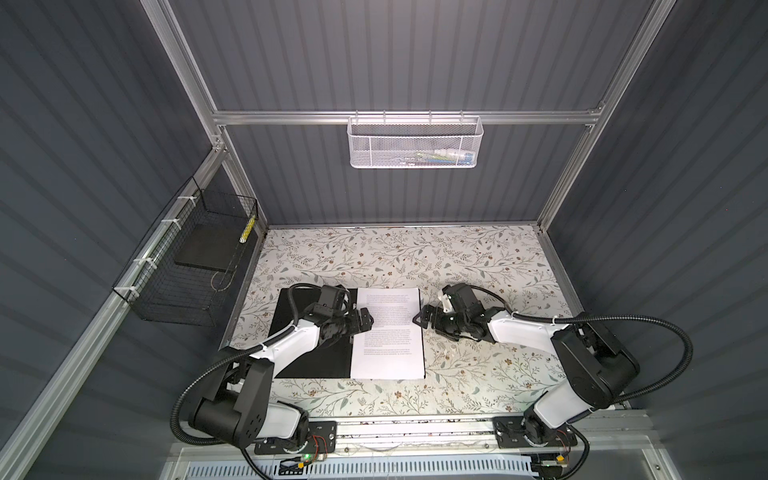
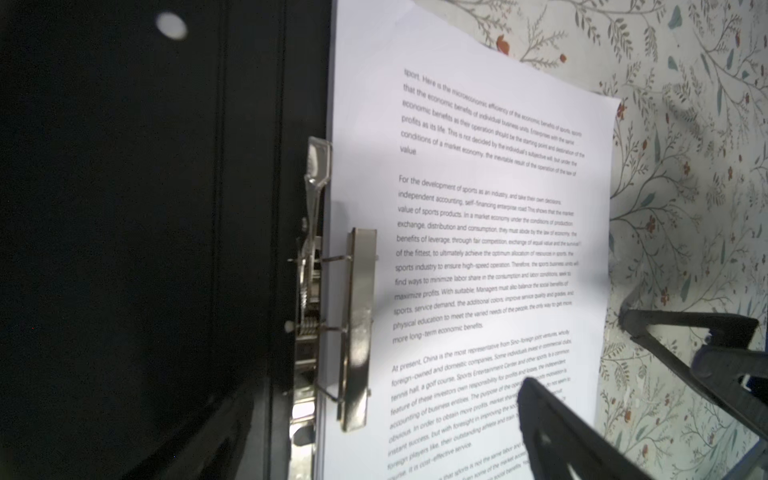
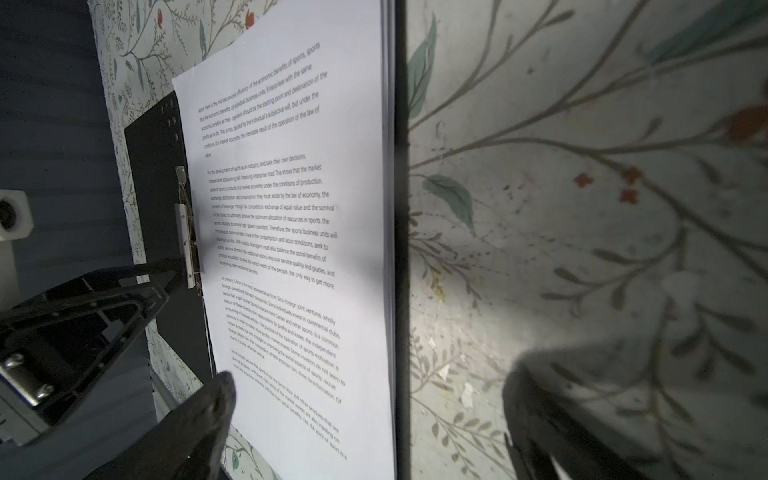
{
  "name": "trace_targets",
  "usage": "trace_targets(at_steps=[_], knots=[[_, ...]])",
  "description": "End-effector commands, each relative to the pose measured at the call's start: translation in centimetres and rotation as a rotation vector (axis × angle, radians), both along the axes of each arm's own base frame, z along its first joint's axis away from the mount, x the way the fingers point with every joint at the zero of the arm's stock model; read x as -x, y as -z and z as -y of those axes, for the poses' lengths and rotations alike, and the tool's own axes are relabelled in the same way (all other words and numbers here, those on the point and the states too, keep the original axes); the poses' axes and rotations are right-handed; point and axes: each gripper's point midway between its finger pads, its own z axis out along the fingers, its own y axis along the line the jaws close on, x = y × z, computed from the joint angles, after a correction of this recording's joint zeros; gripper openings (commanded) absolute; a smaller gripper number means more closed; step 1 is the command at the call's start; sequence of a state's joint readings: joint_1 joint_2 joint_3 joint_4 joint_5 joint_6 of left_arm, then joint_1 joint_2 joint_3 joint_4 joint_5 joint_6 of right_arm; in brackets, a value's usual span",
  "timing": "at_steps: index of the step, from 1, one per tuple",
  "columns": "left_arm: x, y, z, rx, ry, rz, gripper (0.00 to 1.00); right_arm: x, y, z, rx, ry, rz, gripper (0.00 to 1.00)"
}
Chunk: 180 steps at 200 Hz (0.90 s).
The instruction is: Put the files into the folder
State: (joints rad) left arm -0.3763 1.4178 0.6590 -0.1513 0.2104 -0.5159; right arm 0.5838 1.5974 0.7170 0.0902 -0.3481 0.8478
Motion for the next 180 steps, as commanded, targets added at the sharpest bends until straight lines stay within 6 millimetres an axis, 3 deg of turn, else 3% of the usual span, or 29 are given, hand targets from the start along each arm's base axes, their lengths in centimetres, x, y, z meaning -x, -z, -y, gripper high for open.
trace_targets(at_steps=[1, 59, 124, 180], knots=[[0.3, 0.7, 0.7, 0.025, 0.053, -0.004, 1.00, 0.1, 0.3, -0.3, -0.044, -0.004, -0.018, 0.99], [1.3, 2.0, 1.5, 0.073, 0.078, -0.043, 1.00, -0.3, 0.4, 0.6, -0.036, 0.023, -0.030, 0.99], [3.5, 0.8, 5.5, 0.151, 0.160, -0.042, 1.00, -1.3, 1.0, 3.1, -0.042, 0.097, -0.065, 0.99], [3.2, 1.0, 9.8, 0.193, 0.150, -0.022, 1.00, -1.7, 1.2, 7.5, -0.020, 0.210, -0.084, 0.99]])
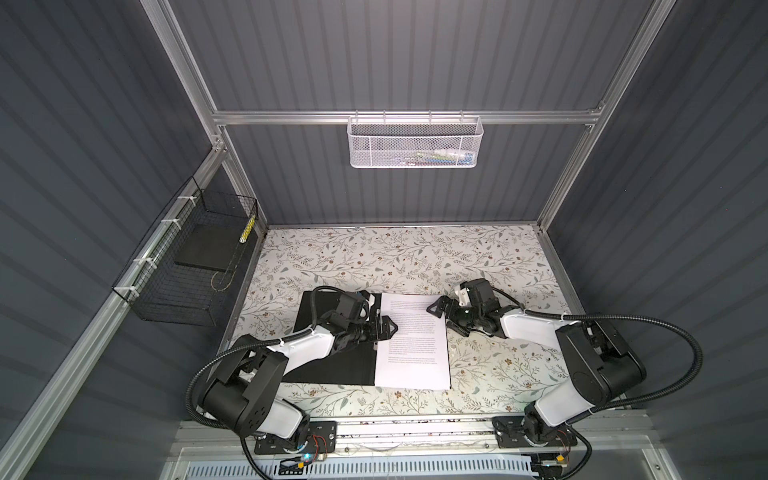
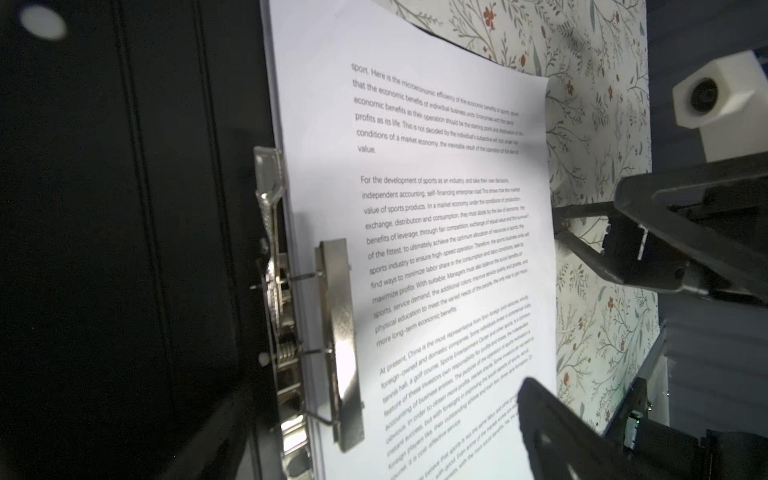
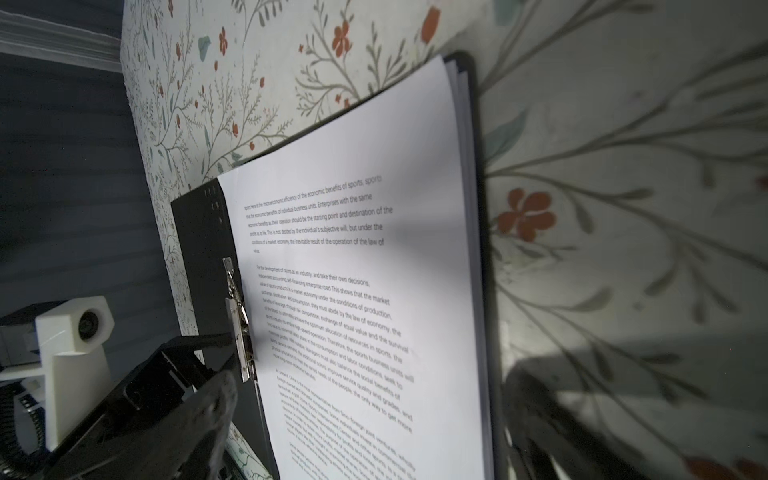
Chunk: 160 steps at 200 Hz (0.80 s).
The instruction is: Put the files into the folder
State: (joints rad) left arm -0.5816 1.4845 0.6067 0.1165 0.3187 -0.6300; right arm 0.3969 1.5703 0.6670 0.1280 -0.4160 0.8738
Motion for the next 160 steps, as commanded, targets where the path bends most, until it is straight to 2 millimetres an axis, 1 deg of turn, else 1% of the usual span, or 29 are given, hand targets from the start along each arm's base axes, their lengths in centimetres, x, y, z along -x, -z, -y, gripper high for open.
trace_targets(at_steps=[1, 18, 42, 63, 91, 111, 138, 160], knots=[[0.4, 1.3, 1.4, 0.000, -0.029, -0.056, 1.00, 1.2, 1.3, 2.5, 0.037, 0.049, -0.062, 0.99], [0.3, 0.9, 3.4, 0.015, -0.007, -0.037, 1.00, 1.0, 1.2, 4.3, 0.040, 0.090, -0.060, 0.99], [0.0, 0.7, 6.4, 0.021, 0.010, -0.024, 1.00, 0.5, 0.6, 6.9, 0.057, 0.145, -0.046, 0.99], [0.2, 0.5, 9.0, 0.041, 0.006, -0.014, 1.00, 0.0, -0.1, 8.9, 0.062, 0.180, -0.039, 0.99], [0.6, 0.1, 11.0, 0.060, -0.028, -0.005, 1.00, -0.7, -0.3, 10.9, 0.072, 0.215, -0.038, 0.99], [0.4, -0.1, 11.1, 0.058, -0.058, -0.004, 1.00, -1.1, -0.4, 11.7, 0.077, 0.227, -0.035, 0.99], [-0.3, -0.7, 9.4, -0.019, -0.086, 0.041, 1.00, -1.6, -0.3, 11.6, 0.078, 0.218, -0.041, 0.99], [-0.9, -1.9, 8.9, -0.004, -0.053, 0.039, 1.00, -1.6, -0.2, 11.6, 0.072, 0.223, -0.048, 0.99]])
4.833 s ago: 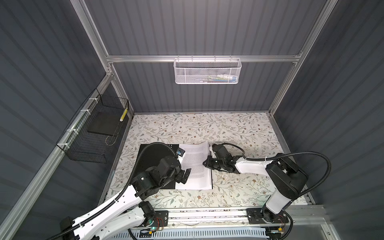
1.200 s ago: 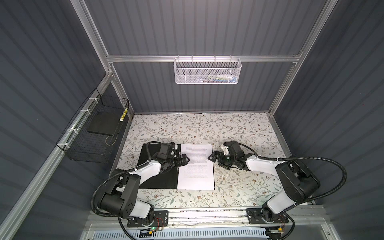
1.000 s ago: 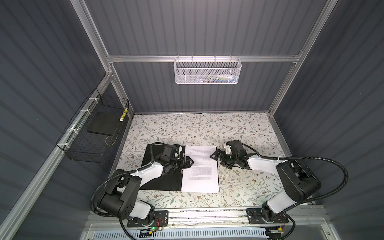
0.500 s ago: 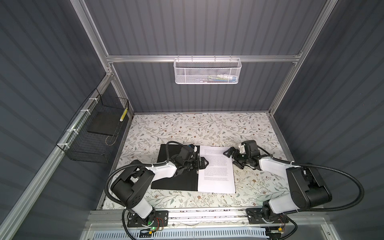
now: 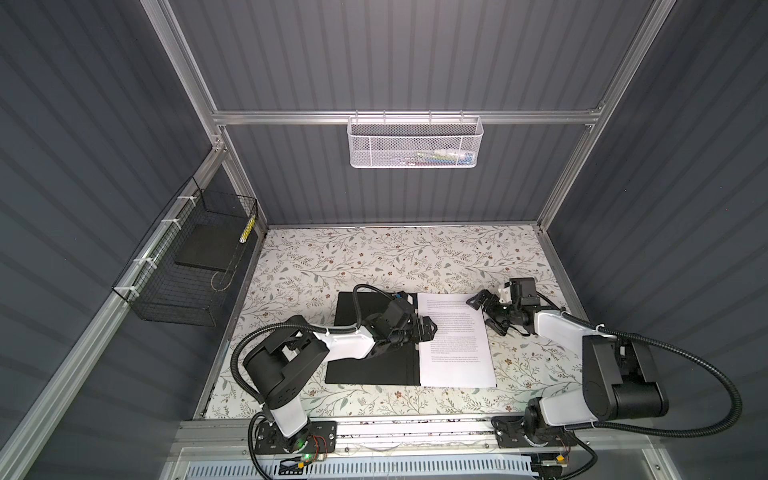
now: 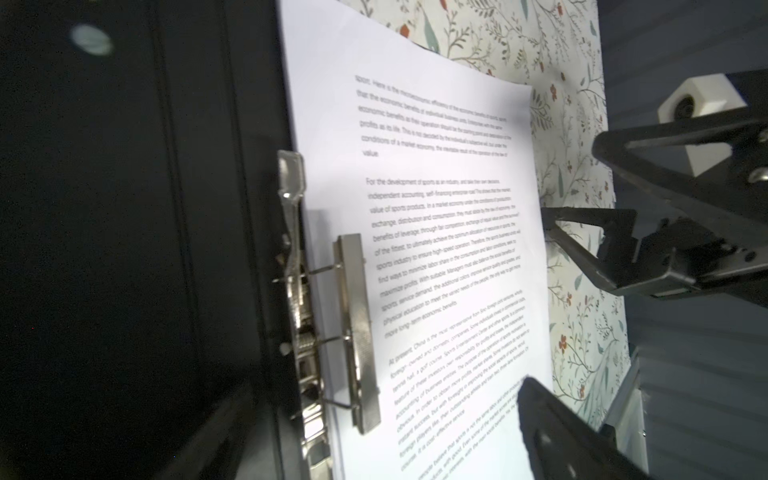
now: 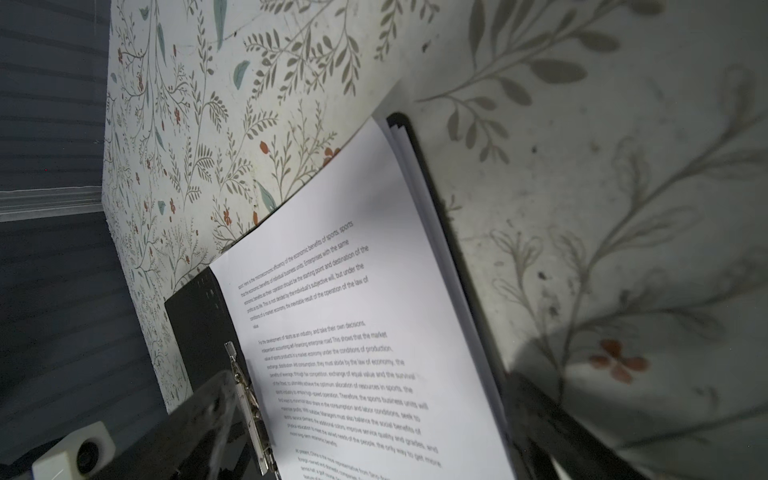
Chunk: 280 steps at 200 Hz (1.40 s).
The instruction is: Put the files into the folder
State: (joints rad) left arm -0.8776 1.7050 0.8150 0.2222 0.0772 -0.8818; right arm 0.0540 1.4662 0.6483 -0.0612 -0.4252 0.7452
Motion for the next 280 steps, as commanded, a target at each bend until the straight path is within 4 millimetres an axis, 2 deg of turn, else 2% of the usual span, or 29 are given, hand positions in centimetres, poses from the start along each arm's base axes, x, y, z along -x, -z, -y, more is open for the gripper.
trace_targets(at_steps=[1, 17, 43, 68, 101, 161, 188, 225, 280], knots=[[-1.2, -1.4, -1.3, -0.023, -0.005, 0.014, 1.00, 0.0, 0.0, -0.2, -0.003, -0.019, -0.012, 0.99], [-1.6, -2.4, -1.3, 0.010, 0.052, 0.011, 1.00, 0.3, -0.2, 0.4, 0.028, 0.001, -0.001, 0.99], [-1.7, -3.9, 0.4, 0.102, 0.237, -0.006, 1.00, 0.9, -1.2, 1.9, 0.119, 0.031, 0.020, 0.99], [-3.3, -4.5, 0.4, 0.173, 0.255, -0.006, 1.00, 2.0, -2.7, 2.7, 0.173, 0.051, 0.057, 0.99], [-4.7, -4.5, 1.4, 0.219, 0.321, -0.020, 1.00, 3.8, -4.0, 1.2, 0.159, -0.012, 0.087, 0.99], [-6.0, -2.3, 1.3, 0.191, 0.312, -0.054, 1.00, 6.8, -5.0, 0.2, 0.099, -0.043, 0.129, 0.99], [-6.2, -1.4, 1.7, 0.202, 0.312, -0.072, 1.00, 7.3, -5.2, 0.0, 0.096, -0.054, 0.141, 0.99], [-6.2, -1.3, 2.2, 0.236, 0.315, -0.084, 1.00, 7.8, -4.7, -0.9, 0.098, -0.090, 0.119, 0.99], [-6.0, -2.9, 2.9, 0.320, 0.337, -0.069, 1.00, 7.5, -4.5, -1.6, 0.087, -0.104, 0.114, 0.99]])
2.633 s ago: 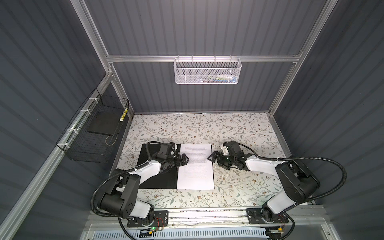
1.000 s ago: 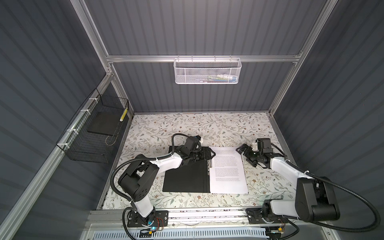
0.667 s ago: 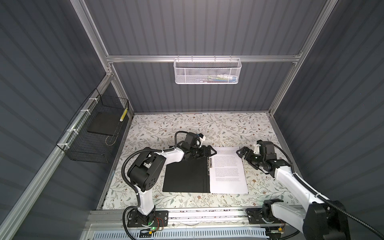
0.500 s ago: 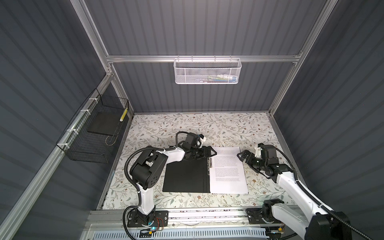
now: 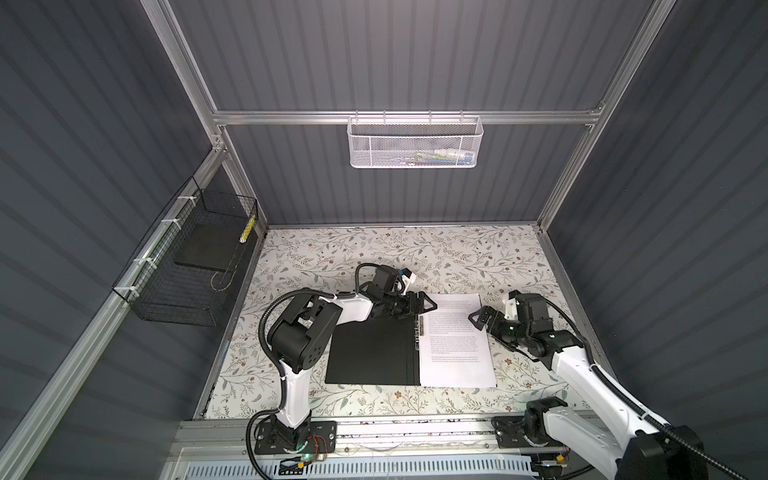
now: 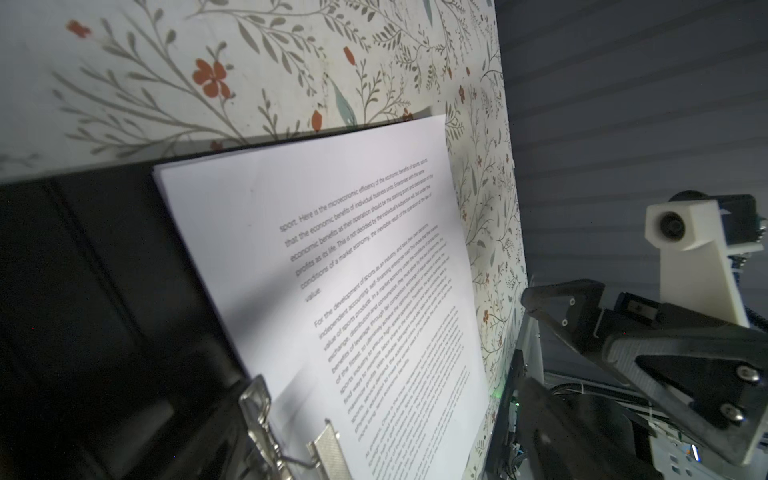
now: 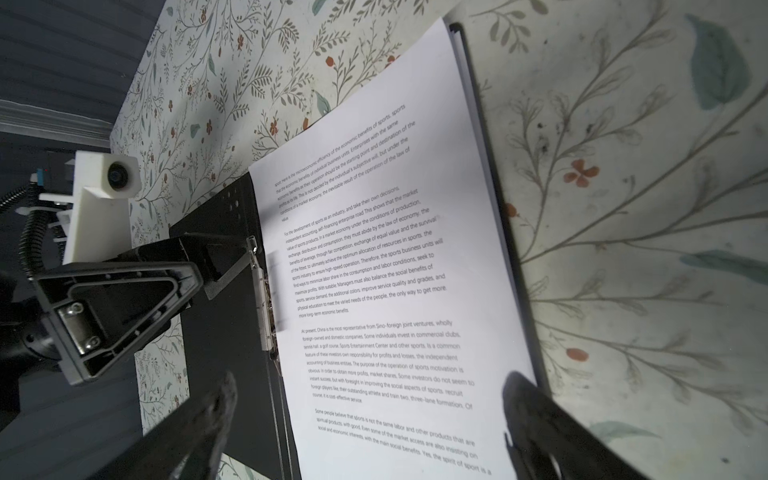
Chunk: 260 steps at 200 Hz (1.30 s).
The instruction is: Put the files into the folder
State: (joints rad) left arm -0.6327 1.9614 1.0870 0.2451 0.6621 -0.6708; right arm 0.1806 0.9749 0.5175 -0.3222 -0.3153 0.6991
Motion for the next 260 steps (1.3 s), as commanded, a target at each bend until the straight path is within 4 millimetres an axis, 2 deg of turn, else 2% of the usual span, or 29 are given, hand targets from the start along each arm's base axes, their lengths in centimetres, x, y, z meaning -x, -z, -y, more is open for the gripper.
trace_targets(at_steps=[1, 62, 90, 112, 142, 173, 189, 201, 214, 230, 246, 260], knots=[[-0.2, -1.2, 0.4, 0.065, 0.013, 0.000, 1.00, 0.2, 0.3, -0.4, -0.010, -0.011, -0.015, 0.99], [0.9, -4.7, 0.3, 0.177, 0.011, 0.009, 1.00, 0.0, -0.2, -0.7, -0.018, -0.014, -0.007, 0.99], [2.7, -5.8, -0.1, 0.232, 0.005, -0.007, 1.00, -0.2, -0.5, -0.6, -0.024, 0.012, -0.001, 0.99], [4.3, -6.1, -0.6, 0.228, 0.000, 0.004, 1.00, -0.5, -0.9, -0.3, -0.028, 0.038, 0.007, 0.99], [6.7, -6.9, 0.0, 0.252, 0.036, -0.002, 1.00, -0.8, -1.2, -0.2, -0.016, 0.047, -0.005, 0.99], [7.3, -7.1, -0.3, 0.241, 0.038, 0.011, 1.00, -1.5, -1.5, 0.1, -0.082, 0.103, -0.002, 0.99], [7.3, -8.5, -0.3, 0.246, 0.053, 0.054, 1.00, -1.8, -2.1, -0.5, -0.173, 0.102, 0.000, 0.99], [7.2, -10.3, -0.5, 0.258, 0.071, 0.116, 1.00, -1.8, -2.5, -0.4, -0.181, 0.120, 0.009, 0.99], [7.0, -12.3, -1.6, 0.255, 0.060, 0.187, 1.00, -1.7, -3.1, -0.2, -0.191, 0.148, 0.030, 0.97], [6.8, -13.6, -3.7, 0.190, 0.001, 0.287, 1.00, -1.4, -3.8, -0.2, -0.204, 0.169, 0.043, 0.94], [6.9, -13.9, -6.9, 0.063, -0.102, 0.380, 1.00, -1.2, -4.0, -1.1, -0.210, 0.176, 0.039, 0.91], [6.8, -12.4, -10.8, -0.096, -0.231, 0.421, 1.00, -0.8, -4.2, -3.1, -0.216, 0.147, 0.028, 0.88]])
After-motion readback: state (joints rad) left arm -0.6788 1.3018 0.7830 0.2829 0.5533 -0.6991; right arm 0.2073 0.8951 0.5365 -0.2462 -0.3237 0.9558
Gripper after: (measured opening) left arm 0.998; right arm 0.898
